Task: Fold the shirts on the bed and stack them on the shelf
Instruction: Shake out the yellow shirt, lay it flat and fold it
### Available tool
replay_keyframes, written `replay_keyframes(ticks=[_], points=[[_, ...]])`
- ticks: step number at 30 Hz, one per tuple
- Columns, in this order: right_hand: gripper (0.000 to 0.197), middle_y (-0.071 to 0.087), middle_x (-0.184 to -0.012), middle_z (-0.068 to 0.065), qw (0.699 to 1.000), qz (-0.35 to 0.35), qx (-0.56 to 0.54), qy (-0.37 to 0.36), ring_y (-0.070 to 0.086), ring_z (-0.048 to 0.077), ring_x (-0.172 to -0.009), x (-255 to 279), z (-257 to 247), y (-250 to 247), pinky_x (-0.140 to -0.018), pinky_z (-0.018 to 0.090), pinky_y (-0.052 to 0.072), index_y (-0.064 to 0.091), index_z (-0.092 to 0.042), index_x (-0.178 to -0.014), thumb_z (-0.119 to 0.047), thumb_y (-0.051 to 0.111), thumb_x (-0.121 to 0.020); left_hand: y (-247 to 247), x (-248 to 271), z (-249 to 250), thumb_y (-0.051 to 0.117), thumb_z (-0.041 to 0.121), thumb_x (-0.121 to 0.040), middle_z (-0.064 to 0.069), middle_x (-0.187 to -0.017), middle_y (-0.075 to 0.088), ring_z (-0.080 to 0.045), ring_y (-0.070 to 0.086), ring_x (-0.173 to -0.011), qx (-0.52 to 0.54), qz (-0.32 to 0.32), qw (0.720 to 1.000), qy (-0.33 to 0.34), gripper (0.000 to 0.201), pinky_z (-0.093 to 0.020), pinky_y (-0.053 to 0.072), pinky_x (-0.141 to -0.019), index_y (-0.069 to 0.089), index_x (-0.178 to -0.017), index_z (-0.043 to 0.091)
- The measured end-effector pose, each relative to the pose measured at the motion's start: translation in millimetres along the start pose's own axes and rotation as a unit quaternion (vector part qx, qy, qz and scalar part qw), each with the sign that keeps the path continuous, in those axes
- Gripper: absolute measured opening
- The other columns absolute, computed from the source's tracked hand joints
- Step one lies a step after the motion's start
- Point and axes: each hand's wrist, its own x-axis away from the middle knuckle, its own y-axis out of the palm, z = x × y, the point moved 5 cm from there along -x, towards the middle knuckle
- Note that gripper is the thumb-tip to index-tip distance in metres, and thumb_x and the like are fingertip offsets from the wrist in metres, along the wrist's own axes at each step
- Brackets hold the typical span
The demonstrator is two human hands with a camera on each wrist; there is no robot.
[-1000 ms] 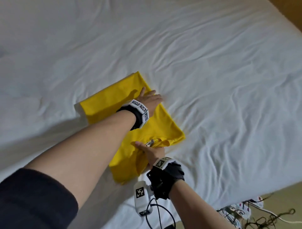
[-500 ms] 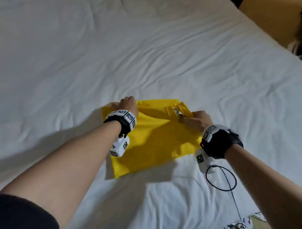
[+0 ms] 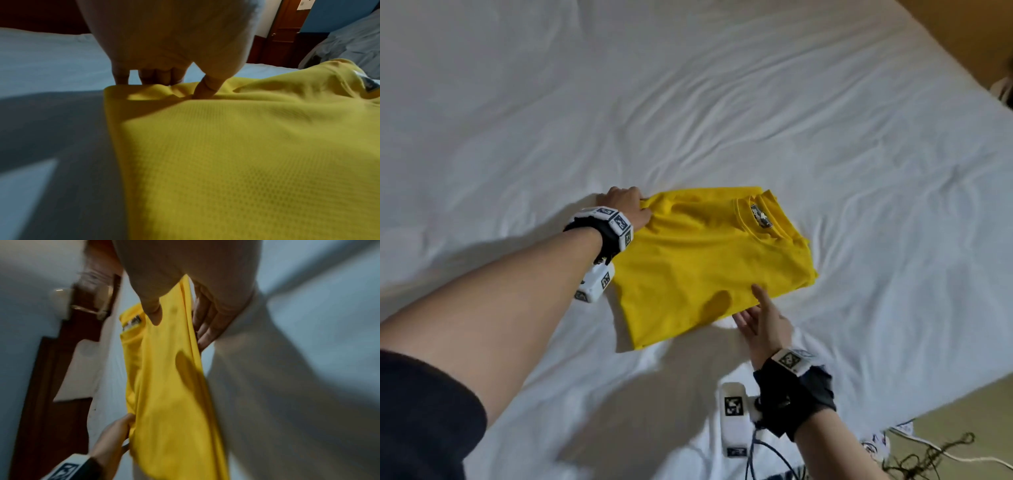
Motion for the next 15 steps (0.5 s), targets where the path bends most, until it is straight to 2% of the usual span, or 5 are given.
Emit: replay_keyframes(ticks=[4, 6, 10, 12, 15], points=[[0.045, 0.062, -0.09, 0.01, 0.996, -0.06, 0.034, 0.054, 0.062, 0.026, -0.081, 0.0, 54.0, 50.2, -0.069, 0.038, 0.054, 0.063, -0.006, -0.103, -0.032, 0.082, -0.071, 7.7, -1.1, -7.1, 0.047, 0.031, -0.096, -0.02, -0.129, 0.053, -0.038, 0.05, -0.118, -0.026, 0.024, 0.999, 0.006, 0.041, -0.043, 0.037, -0.098, 0.049, -0.133, 0.013], [0.043, 0.063, -0.092, 0.01, 0.997, -0.043, 0.052, 0.047, 0.061, 0.028, -0.077, 4.7, 66.8, 62.0, -0.064, 0.039, 0.053, 0.062, -0.002, -0.106, -0.021, 0.081, -0.073, 11.4, -1.9, -10.6, 0.043, 0.029, -0.098, -0.017, -0.128, 0.057, -0.037, 0.053, -0.116, -0.034, 0.035, 0.999, 0.015, 0.037, -0.044, 0.037, -0.098, 0.049, -0.131, 0.014], [0.058, 0.066, -0.107, 0.015, 0.994, -0.044, 0.098, 0.03, 0.064, 0.035, -0.092, 7.8, 81.5, 72.3, -0.085, 0.052, 0.055, 0.06, -0.002, -0.116, -0.026, 0.084, -0.068, 16.4, 4.9, -37.3, 0.043, 0.025, -0.099, -0.023, -0.122, 0.059, -0.042, 0.058, -0.108, 0.016, 0.031, 0.999, -0.015, 0.035, -0.044, 0.045, -0.086, 0.048, -0.127, 0.005], [0.061, 0.067, -0.104, 0.016, 0.988, -0.059, 0.143, 0.014, 0.065, 0.035, -0.092, 10.2, 83.0, 74.1, -0.085, 0.053, 0.055, 0.06, -0.002, -0.111, -0.03, 0.085, -0.062, 21.1, 17.9, -64.5, 0.044, 0.022, -0.098, -0.027, -0.125, 0.056, -0.045, 0.056, -0.111, 0.057, 0.029, 0.996, -0.06, 0.036, -0.046, 0.046, -0.087, 0.047, -0.127, 0.001], [0.035, 0.067, -0.094, 0.014, 0.959, -0.098, 0.266, -0.025, 0.065, 0.034, -0.09, 14.7, 82.0, 74.9, -0.082, 0.048, 0.055, 0.06, -0.005, -0.091, -0.025, 0.083, -0.073, 36.8, 61.0, -118.3, 0.047, 0.021, -0.093, -0.028, -0.13, 0.053, -0.046, 0.053, -0.115, 0.116, 0.032, 0.981, -0.153, 0.041, -0.046, 0.045, -0.092, 0.049, -0.129, 0.001]])
